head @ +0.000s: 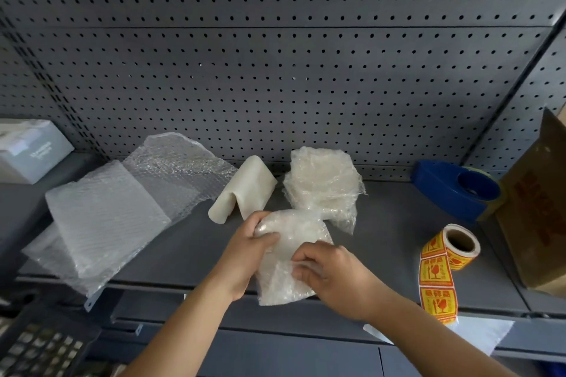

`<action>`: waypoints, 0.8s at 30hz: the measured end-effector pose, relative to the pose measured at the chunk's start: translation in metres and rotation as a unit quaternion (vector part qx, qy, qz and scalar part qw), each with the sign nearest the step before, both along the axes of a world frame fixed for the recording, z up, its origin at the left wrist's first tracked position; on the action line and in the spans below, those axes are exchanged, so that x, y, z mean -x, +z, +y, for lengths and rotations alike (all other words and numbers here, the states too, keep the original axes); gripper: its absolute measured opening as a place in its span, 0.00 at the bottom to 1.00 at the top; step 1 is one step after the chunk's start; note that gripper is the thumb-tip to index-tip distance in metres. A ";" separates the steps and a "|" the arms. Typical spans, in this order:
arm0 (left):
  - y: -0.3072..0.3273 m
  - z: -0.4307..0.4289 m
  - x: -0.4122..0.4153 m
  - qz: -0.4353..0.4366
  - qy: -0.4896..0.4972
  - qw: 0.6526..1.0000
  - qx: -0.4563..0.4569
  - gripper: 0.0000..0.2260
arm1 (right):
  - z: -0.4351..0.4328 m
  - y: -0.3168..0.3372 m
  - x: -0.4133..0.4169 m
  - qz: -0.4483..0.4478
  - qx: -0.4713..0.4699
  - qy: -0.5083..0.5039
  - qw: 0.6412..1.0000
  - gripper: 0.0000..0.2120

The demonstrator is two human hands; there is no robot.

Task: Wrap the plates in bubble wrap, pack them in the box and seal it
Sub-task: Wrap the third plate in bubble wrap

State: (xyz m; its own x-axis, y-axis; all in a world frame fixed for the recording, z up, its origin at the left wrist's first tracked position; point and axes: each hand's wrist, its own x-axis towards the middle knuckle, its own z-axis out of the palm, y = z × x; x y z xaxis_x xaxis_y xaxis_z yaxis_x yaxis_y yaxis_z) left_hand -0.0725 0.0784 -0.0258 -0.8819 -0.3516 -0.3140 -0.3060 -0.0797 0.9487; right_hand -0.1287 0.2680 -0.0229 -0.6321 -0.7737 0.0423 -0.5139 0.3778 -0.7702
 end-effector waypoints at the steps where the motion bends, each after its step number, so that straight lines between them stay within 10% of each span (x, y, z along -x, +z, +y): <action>1: -0.001 0.000 0.000 0.002 0.004 1.000 0.002 0.14 | -0.001 -0.008 0.000 0.041 0.003 -0.005 0.999 0.02; 6: -0.008 0.008 -0.004 0.000 -0.015 0.998 0.059 0.18 | -0.004 -0.046 0.005 0.260 0.013 -0.022 0.965 0.06; 16: -0.005 -0.009 -0.016 0.031 -0.147 0.988 0.029 0.21 | -0.016 -0.061 0.016 0.150 0.037 -0.021 0.988 0.08; 24: -0.006 -0.030 -0.018 -0.021 -0.305 0.946 0.110 0.58 | -0.017 -0.061 0.019 0.089 0.029 -0.012 0.996 0.12</action>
State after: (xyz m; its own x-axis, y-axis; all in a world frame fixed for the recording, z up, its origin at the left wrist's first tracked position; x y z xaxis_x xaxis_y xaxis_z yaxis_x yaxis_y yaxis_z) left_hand -0.0542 0.0488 -0.0319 -0.9298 0.1582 -0.3322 -0.2694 0.3221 0.9075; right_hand -0.1475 0.2512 -0.0837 -0.6293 -0.7513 0.1988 -0.6349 0.3496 -0.6889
